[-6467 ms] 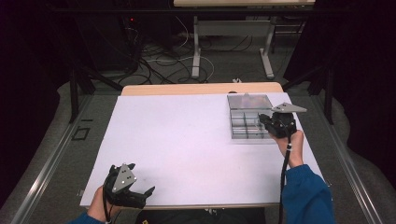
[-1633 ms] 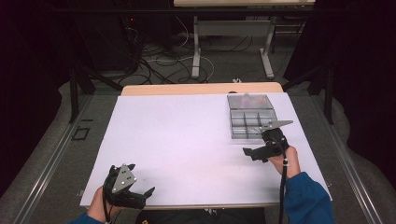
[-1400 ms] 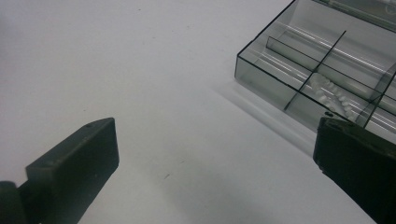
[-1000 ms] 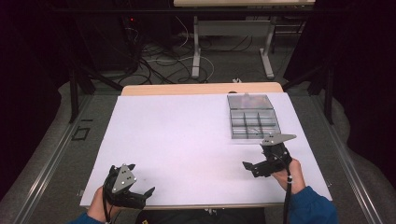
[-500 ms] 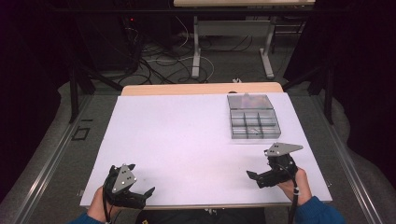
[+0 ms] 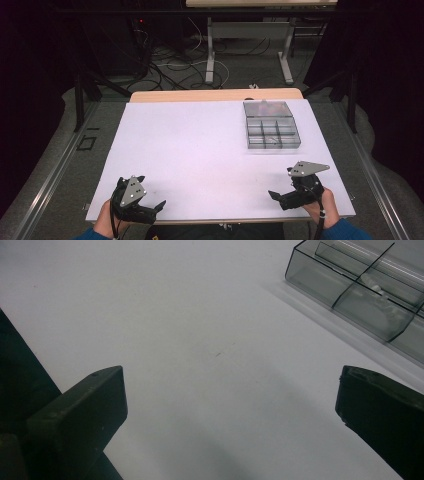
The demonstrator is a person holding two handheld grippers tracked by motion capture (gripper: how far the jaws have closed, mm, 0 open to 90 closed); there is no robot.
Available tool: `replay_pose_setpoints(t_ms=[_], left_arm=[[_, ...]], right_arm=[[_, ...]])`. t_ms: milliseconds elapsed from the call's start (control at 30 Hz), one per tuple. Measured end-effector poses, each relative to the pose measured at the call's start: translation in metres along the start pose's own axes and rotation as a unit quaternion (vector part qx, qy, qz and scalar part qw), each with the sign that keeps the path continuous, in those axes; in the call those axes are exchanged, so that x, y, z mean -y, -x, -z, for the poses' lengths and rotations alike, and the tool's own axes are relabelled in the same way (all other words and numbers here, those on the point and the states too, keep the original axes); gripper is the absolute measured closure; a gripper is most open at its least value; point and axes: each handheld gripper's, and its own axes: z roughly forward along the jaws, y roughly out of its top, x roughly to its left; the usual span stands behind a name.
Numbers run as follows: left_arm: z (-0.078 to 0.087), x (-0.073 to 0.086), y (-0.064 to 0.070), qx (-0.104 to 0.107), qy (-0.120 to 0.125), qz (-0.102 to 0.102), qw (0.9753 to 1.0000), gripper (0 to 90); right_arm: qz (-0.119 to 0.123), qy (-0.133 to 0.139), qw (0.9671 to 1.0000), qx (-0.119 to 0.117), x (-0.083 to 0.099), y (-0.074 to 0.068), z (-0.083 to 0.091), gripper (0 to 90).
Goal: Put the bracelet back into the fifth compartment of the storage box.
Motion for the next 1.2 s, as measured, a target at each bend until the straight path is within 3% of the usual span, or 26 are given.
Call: replay_pose_setpoints(t_ms=[533,1033,1200], left_arm=[[0.0,0.0,0.0,0.0,-0.002,0.0,1.0,0.1],[-0.001,0.0,0.0,0.001,-0.003,-0.002,1.0,0.1],[-0.001,0.0,-0.001,0.0,-0.004,-0.005,1.0,0.1]], right_arm=[[-0.001,-0.001,1.0,0.003,0.018,-0.003,0.005,0.0],[0.013,-0.005,0.9999,0.007,0.025,-0.005,0.003,0.0],[0.007,-0.004,0.9999,0.007,0.025,-0.005,0.005,0.0]])
